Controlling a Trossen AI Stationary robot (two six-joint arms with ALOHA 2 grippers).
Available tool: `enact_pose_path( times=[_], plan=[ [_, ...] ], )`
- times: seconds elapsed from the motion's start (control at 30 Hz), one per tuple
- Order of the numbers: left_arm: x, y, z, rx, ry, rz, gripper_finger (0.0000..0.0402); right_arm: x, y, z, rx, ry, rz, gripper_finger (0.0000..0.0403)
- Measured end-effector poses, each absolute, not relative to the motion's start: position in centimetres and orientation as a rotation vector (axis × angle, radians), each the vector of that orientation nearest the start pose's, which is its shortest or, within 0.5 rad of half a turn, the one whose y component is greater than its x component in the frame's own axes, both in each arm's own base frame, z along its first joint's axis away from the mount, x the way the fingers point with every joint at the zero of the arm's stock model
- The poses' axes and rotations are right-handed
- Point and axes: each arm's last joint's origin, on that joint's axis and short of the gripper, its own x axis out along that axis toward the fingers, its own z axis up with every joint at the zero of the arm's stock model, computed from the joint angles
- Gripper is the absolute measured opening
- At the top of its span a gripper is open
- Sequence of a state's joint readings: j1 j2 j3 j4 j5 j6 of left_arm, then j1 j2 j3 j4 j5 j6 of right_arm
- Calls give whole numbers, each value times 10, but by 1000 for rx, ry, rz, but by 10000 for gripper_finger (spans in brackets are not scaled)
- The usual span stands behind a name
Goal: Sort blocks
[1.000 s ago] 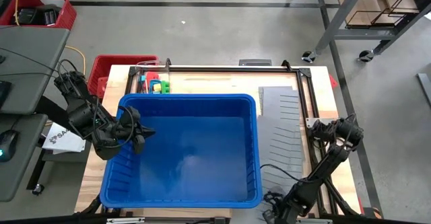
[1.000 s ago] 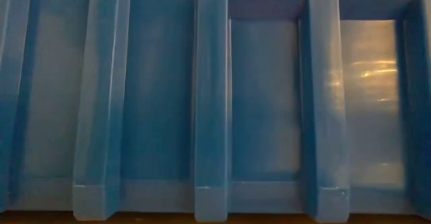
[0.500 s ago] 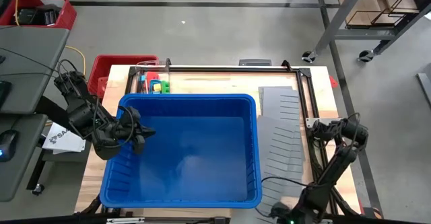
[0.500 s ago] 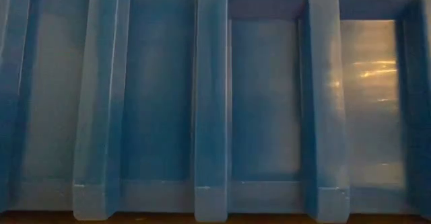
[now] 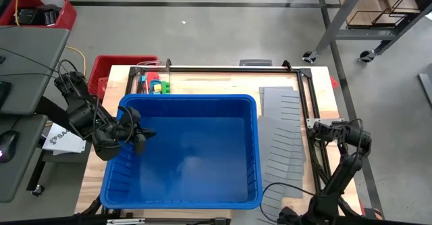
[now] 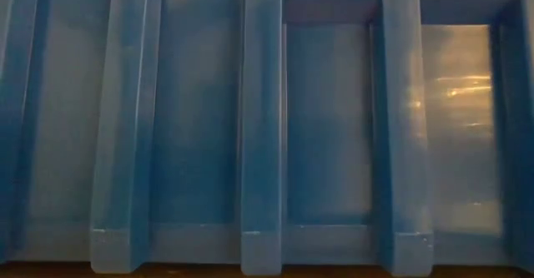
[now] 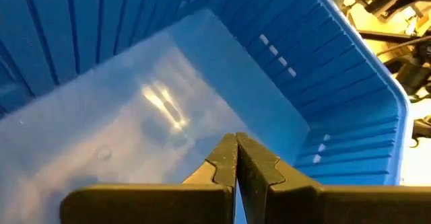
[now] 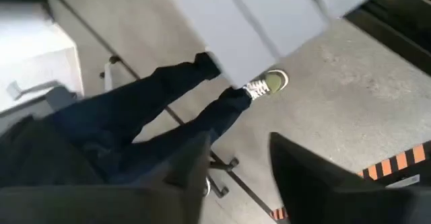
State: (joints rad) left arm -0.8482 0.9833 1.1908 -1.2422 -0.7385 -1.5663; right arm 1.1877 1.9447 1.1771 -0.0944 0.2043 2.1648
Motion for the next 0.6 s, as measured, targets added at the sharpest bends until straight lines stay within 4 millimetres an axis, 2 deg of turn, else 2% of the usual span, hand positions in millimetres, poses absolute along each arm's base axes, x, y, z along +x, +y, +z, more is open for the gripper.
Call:
enact_pose_path(
  times=[0.1,0.2,0.4,0.6],
  plan=[
    [112,-99,356,-806,607,426,0,157,368,140,1357,1226,-203,221],
    [113,-100,357,-850,616,420,0,161,368,126,1349,1235,-253,246],
    [113,-101,357,-909,607,433,0,172,367,107,1354,1187,-284,251],
    [113,-102,357,-929,622,431,0,174,370,101,1361,1157,-274,251]
  ],
)
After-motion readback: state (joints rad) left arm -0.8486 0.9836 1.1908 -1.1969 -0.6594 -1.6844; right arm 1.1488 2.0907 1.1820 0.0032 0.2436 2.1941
